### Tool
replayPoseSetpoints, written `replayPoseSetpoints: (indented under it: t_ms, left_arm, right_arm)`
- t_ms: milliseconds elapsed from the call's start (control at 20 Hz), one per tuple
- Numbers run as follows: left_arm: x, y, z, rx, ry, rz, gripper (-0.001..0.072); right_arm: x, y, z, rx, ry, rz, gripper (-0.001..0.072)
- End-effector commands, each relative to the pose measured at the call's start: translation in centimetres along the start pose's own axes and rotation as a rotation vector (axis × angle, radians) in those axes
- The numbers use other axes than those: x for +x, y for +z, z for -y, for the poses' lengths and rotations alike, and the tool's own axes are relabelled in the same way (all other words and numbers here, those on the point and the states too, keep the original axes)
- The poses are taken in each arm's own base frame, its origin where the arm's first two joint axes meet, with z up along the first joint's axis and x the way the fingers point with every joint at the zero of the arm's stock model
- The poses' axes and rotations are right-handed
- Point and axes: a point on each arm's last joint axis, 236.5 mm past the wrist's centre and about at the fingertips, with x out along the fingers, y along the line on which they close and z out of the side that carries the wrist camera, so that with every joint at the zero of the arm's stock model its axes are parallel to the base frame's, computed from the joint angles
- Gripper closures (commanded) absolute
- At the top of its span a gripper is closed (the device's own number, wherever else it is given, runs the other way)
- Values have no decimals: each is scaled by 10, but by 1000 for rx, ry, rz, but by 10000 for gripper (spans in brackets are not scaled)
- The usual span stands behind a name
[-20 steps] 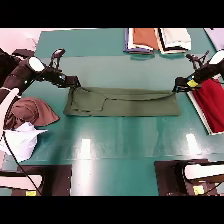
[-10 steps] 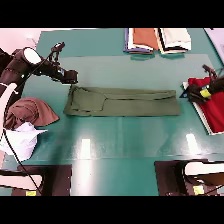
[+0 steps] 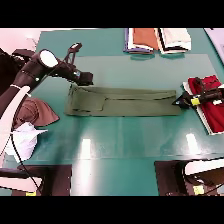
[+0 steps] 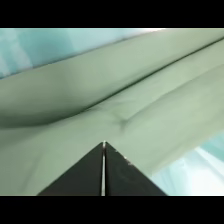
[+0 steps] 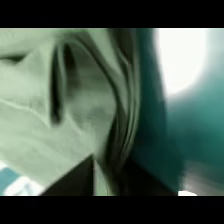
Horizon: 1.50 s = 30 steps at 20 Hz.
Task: Fold the shirts.
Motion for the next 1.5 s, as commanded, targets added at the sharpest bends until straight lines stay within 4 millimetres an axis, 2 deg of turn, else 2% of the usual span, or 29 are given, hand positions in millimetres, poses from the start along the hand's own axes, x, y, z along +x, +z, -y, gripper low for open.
replayPoseSetpoints:
  t_ms: [0,100,250,350,500,600,700,850,1050,1200,1250,1350,1450]
  left_arm:
    - [11,12,31,10,-26,73,685]
    - [24,15,40,-16,-36,92,685]
    - [66,-4,50,-19,-52,41,686]
    - [98,-22,55,-30,-62,-11,686]
    - [135,-45,63,-13,-73,-100,686]
    - [151,-48,73,7,-86,-119,686]
    - [161,-46,80,17,-95,-119,686]
    - [169,-51,79,15,-96,-143,686]
    - [169,-49,77,14,-93,-140,686]
    - [156,-42,68,12,-89,-162,685]
    - [146,-35,64,7,-89,-163,685]
    - [117,-8,47,-24,-75,-101,686]
    - [72,30,24,-45,-43,3,685]
  right_arm:
    - [4,19,-28,-90,8,23,695]
    - [-13,28,-52,-164,17,30,694]
    - [-50,43,-105,-270,12,96,694]
    - [-73,50,-149,-300,11,162,694]
    - [-97,47,-223,-429,27,237,694]
    - [-103,39,-267,-499,51,259,694]
    - [-105,30,-302,-555,76,269,694]
    - [-102,16,-336,-611,103,263,694]
    - [-90,-2,-358,-646,127,230,694]
    - [-82,-12,-373,-671,146,223,694]
    - [-79,-14,-379,-681,153,226,694]
    - [-72,-23,-393,-705,178,221,694]
    - [-62,-36,-421,-717,264,208,694]
